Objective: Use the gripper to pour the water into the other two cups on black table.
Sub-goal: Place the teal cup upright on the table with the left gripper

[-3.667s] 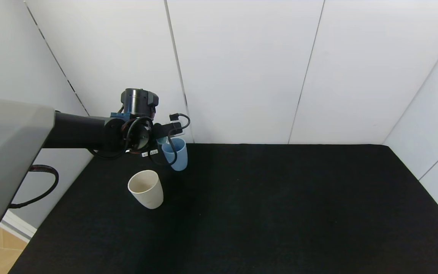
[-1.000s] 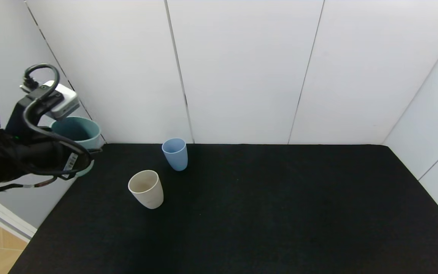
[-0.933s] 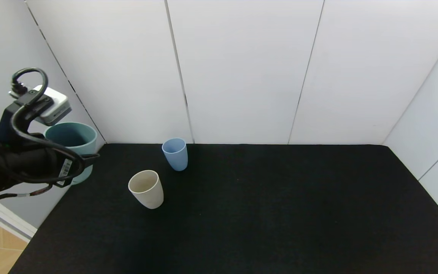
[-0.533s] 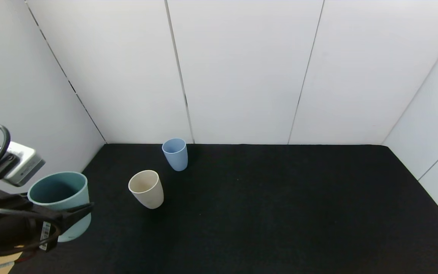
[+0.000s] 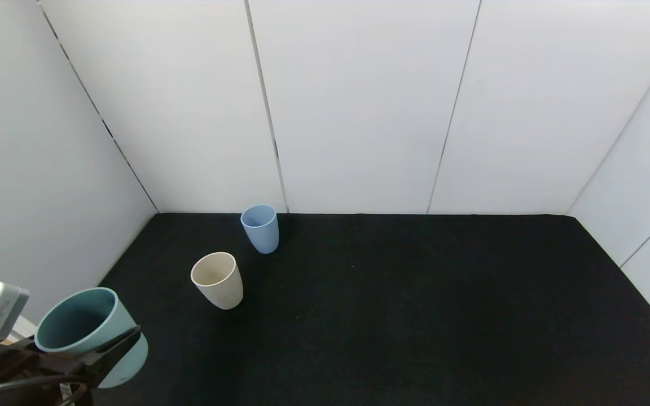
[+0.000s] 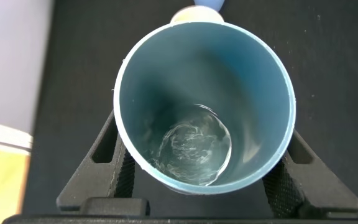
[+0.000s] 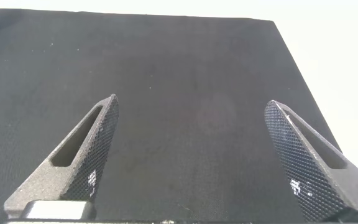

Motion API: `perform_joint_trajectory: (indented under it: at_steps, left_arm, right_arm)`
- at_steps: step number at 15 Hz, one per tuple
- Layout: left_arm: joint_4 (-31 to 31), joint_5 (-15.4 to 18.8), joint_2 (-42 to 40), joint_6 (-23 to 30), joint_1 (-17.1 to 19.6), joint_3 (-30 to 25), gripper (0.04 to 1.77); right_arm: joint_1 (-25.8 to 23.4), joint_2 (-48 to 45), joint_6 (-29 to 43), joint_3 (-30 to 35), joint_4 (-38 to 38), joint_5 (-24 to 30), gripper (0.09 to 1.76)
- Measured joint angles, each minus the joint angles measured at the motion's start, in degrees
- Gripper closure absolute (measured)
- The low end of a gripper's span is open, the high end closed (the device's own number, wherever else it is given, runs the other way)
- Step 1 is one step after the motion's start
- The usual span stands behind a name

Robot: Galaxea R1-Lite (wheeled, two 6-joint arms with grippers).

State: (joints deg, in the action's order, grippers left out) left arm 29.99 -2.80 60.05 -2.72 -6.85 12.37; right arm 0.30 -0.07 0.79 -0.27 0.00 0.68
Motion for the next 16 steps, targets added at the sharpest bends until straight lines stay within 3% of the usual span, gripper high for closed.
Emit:
perform_joint_trajectory:
  at_steps: [5, 8, 13, 16]
  left_arm:
    - [4.1, -0.1, 4.5, 3.8, 0.4, -3.1, 0.66]
    - [13.8, -0.4, 11.3, 3.9, 0.4, -4.8, 0.66]
    - [36.9, -1.3, 27.3, 3.4, 0.4, -10.2, 0.66]
    - [41.4, -1.9, 33.9, 3.6, 0.3, -12.0, 0.66]
  right_arm:
    - [0.0, 0.0, 0.0, 0.0, 0.0, 0.0, 0.14]
    - [0.0, 0.0, 0.0, 0.0, 0.0, 0.0, 0.14]
    - [0.0, 0.0, 0.0, 0.0, 0.0, 0.0, 0.14]
    - [0.0, 0.0, 0.0, 0.0, 0.0, 0.0, 0.14]
